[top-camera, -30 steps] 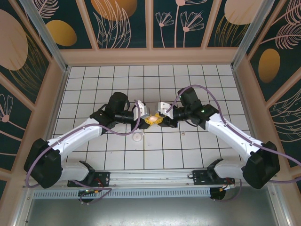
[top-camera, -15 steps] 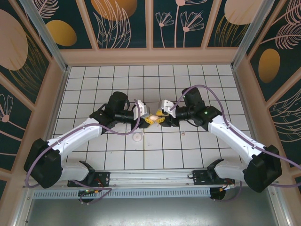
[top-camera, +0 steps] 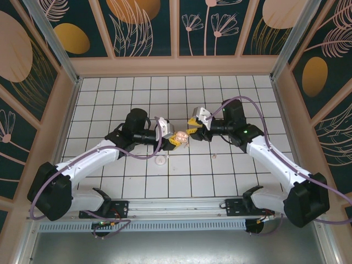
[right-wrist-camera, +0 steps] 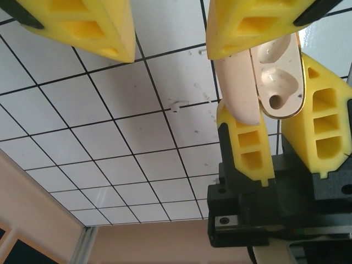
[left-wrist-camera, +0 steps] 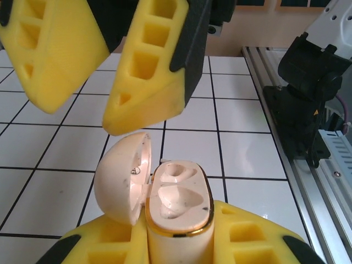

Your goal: Insert wireless bluetooth earbuds into charging case

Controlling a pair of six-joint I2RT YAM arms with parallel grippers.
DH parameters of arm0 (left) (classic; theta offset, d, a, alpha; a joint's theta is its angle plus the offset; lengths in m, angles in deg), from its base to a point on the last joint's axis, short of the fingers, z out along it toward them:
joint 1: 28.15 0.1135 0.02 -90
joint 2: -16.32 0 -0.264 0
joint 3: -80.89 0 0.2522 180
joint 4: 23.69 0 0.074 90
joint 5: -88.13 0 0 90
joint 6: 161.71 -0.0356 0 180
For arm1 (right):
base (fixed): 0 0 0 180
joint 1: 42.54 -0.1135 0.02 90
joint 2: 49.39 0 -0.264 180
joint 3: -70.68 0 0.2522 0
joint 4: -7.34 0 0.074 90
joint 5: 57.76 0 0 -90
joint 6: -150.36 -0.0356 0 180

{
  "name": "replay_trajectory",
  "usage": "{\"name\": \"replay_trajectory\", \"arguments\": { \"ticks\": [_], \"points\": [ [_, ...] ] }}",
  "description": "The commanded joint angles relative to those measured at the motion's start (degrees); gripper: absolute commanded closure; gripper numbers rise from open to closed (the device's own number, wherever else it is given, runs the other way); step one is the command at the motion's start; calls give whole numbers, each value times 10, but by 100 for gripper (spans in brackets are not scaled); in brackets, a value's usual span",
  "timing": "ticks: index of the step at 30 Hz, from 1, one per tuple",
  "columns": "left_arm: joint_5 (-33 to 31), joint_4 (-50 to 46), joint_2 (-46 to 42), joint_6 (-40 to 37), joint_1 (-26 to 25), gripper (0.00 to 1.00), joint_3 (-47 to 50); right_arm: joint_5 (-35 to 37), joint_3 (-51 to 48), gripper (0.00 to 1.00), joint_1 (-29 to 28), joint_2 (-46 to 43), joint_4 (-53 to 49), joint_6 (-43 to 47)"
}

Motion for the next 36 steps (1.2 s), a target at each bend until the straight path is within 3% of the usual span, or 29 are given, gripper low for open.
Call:
{"name": "replay_trajectory", "arguments": {
  "ticks": [1, 5, 8, 11, 14, 18, 24, 36],
  "points": [
    [27, 96, -12, 49, -2, 80, 30, -15, -13, 60, 10, -28, 34, -31],
    [33, 202, -4, 118, -2, 80, 69, -23, -27, 57, 31, -55, 53, -80],
    [16, 333, 6, 192, -2, 80, 111, 6, -35, 57, 45, -68, 54, -149],
    [-15, 470, 23, 263, -2, 80, 158, 108, -44, 58, 48, -68, 27, -236],
    [-45, 540, 39, 301, -2, 81, 183, 230, -46, 59, 50, -49, -40, -326],
    [-59, 543, 41, 305, -3, 81, 191, 342, -35, 59, 54, -11, -151, -454],
    [-67, 509, 38, 285, -3, 81, 187, 370, -35, 58, 53, 28, -260, -599],
    [-61, 484, 32, 276, -3, 81, 176, 327, -33, 57, 50, 140, -233, -576]
  ]
}}
